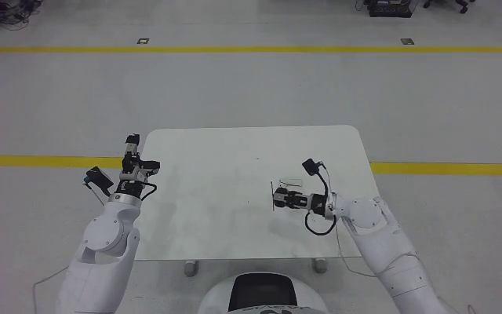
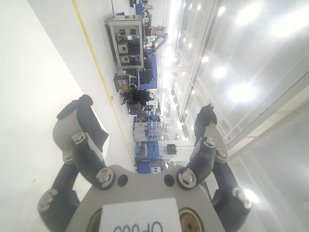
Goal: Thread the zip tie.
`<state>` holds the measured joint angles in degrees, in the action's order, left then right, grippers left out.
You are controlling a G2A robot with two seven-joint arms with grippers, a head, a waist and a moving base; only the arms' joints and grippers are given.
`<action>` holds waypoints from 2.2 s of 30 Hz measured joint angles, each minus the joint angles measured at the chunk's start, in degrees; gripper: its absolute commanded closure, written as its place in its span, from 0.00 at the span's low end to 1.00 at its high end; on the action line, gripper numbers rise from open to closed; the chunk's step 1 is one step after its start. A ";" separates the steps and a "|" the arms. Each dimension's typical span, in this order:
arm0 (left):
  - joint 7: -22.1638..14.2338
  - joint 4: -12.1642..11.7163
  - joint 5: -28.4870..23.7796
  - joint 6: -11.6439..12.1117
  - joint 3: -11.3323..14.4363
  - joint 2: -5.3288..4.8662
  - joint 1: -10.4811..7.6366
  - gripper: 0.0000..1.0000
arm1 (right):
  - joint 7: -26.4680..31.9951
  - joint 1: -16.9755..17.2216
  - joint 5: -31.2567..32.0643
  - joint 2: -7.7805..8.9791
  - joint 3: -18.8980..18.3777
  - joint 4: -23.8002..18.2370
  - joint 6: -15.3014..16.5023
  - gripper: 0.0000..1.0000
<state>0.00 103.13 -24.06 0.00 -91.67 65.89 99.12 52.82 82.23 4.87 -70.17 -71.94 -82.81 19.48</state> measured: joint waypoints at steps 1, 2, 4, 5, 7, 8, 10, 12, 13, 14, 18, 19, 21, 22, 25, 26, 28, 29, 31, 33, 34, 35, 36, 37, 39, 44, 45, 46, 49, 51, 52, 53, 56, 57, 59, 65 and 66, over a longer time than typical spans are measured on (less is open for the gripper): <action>0.00 0.00 0.00 0.00 0.00 0.00 0.00 0.00 | -0.72 0.84 -0.79 0.12 -0.32 -0.85 0.00 1.00; 0.00 0.00 0.00 0.00 0.00 0.00 0.00 0.00 | -1.72 2.07 -1.90 0.27 -0.76 -2.08 0.00 1.00; 0.00 0.00 0.00 0.00 0.00 0.00 0.00 0.00 | -2.80 3.83 -3.65 0.47 -1.27 -3.89 0.00 1.00; 0.00 0.00 0.00 0.00 0.00 0.00 0.00 0.00 | -3.29 4.86 -4.87 0.57 -1.60 -4.79 0.00 1.00; 0.00 0.00 0.00 0.00 0.00 0.00 0.00 0.00 | -3.89 6.05 -6.02 0.70 -2.04 -5.44 0.00 1.00; 0.00 0.00 0.00 0.00 0.00 0.00 0.00 0.00 | -4.31 6.64 -6.33 0.77 -2.36 -5.93 0.00 1.00; 0.00 0.00 0.00 0.00 0.00 0.00 0.00 0.00 | -4.64 7.06 -6.19 0.84 -2.67 -6.39 0.00 1.00; 0.00 0.00 0.00 0.00 0.00 0.00 0.00 0.00 | -4.65 7.05 -6.11 0.84 -2.70 -6.41 0.00 1.00; 0.00 0.00 0.00 0.00 0.00 0.00 0.00 0.00 | -4.64 7.03 -6.11 0.84 -2.68 -6.40 0.00 1.00; 0.00 0.00 0.00 0.00 0.00 0.00 0.00 0.00 | -4.63 7.02 -6.11 0.84 -2.68 -6.39 0.00 1.00; -0.01 0.01 0.01 0.00 0.01 0.00 0.00 0.00 | -4.70 7.03 -6.09 0.84 -2.66 -6.38 -0.03 1.00; -0.28 0.15 0.26 0.03 0.19 -0.01 0.00 0.00 | -5.20 7.08 -6.00 0.82 -2.61 -6.36 -0.08 1.00; -3.36 0.97 2.11 1.05 1.13 -0.11 0.45 0.00 | -7.89 7.35 -6.11 0.75 -2.44 -6.16 -0.03 1.00; -5.44 1.35 3.01 1.59 1.61 -0.18 0.90 0.00 | -9.16 7.49 -6.34 0.71 -2.41 -6.07 -0.01 1.00; -11.60 2.41 7.98 2.40 3.46 -0.48 2.31 0.00 | -12.20 7.94 -7.62 0.59 -2.22 -5.75 0.00 1.00; -12.77 2.73 9.52 2.36 4.34 -0.51 2.62 0.00 | -12.86 8.03 -7.94 0.56 -2.16 -5.55 0.00 1.00; -14.71 3.40 12.99 2.12 6.64 -0.54 3.03 0.00 | -14.04 8.08 -8.65 0.46 -1.81 -5.08 0.00 1.00; -15.17 3.69 14.64 2.11 7.90 -0.51 3.09 0.00 | -13.85 8.00 -9.58 0.39 -1.48 -4.79 0.00 1.00; -14.53 4.00 17.71 3.54 9.35 -0.46 2.98 0.00 | -12.99 7.67 -11.22 0.31 -1.23 -4.16 0.00 1.00; -13.31 4.01 19.88 4.74 9.69 -0.43 2.93 0.00 | -12.68 7.51 -11.78 0.29 -1.22 -3.94 0.00 1.00; -13.31 4.00 19.71 4.71 9.67 -0.43 2.93 0.00 | -12.69 7.51 -11.77 0.29 -1.23 -3.94 0.00 1.00; -13.39 3.99 19.37 4.61 9.63 -0.43 2.93 0.00 | -12.71 7.51 -11.72 0.29 -1.23 -3.96 0.00 1.00; -13.43 3.99 19.25 4.57 9.61 -0.43 2.93 0.00 | -12.72 7.52 -11.70 0.30 -1.24 -3.97 0.00 1.00; -13.45 3.99 19.22 4.55 9.61 -0.43 2.93 0.00 | -12.73 7.52 -11.69 0.30 -1.24 -3.97 0.00 1.00; -13.44 3.92 19.25 4.52 9.67 -0.42 2.87 0.00 | -12.74 7.53 -11.69 0.30 -1.24 -3.98 0.00 1.00; -15.44 4.09 23.02 4.43 13.33 -0.30 1.77 0.00 | -17.20 7.52 -13.12 -0.11 -0.25 -3.68 -0.01 1.00; -15.62 4.39 23.79 4.04 14.27 -0.24 1.50 0.00 | -18.17 7.52 -13.51 -0.22 -0.01 -3.57 0.00 1.00; -15.69 4.79 24.78 3.58 15.26 -0.18 1.16 0.00 | -18.82 7.56 -14.10 -0.33 0.19 -3.50 0.00 1.00; -15.59 6.11 27.91 2.09 18.85 0.10 -0.13 0.00 | -19.54 7.86 -16.17 -0.57 0.26 -3.14 0.00 1.00; -15.35 6.53 29.61 0.93 21.28 0.33 -0.98 0.00 | -19.82 8.09 -17.14 -0.74 0.20 -2.74 0.00 1.00; -15.10 6.56 30.21 0.40 22.20 0.42 -1.31 0.00 | -19.67 8.16 -17.53 -0.83 0.29 -2.42 0.00 1.00; -14.65 6.56 31.05 0.07 23.26 0.53 -1.71 0.00 | -19.24 8.13 -18.01 -0.93 0.40 -1.93 0.00 1.00; -14.20 6.55 31.89 0.24 23.97 0.59 -1.97 0.00 | -18.89 8.02 -18.31 -0.99 0.42 -1.58 0.00 1.00; -14.20 6.55 31.84 0.27 23.93 0.58 -1.96 0.00 | -18.90 8.02 -18.30 -0.98 0.41 -1.60 0.00 1.00; -14.23 6.55 31.79 0.27 23.89 0.58 -1.94 0.00 | -18.92 8.03 -18.27 -0.98 0.41 -1.62 0.00 1.00; -16.80 5.95 31.60 0.12 24.81 0.52 -2.42 0.00 | -19.79 8.01 -19.01 -1.12 0.87 -1.80 -0.01 1.00; -19.17 5.82 30.75 0.47 25.40 0.46 -2.75 0.00 | -19.71 7.83 -19.38 -1.20 1.24 -1.58 -0.01 1.00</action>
<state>-19.17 108.96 6.68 0.47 -66.28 66.35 96.38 33.11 90.05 -14.50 -71.36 -70.70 -84.39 19.48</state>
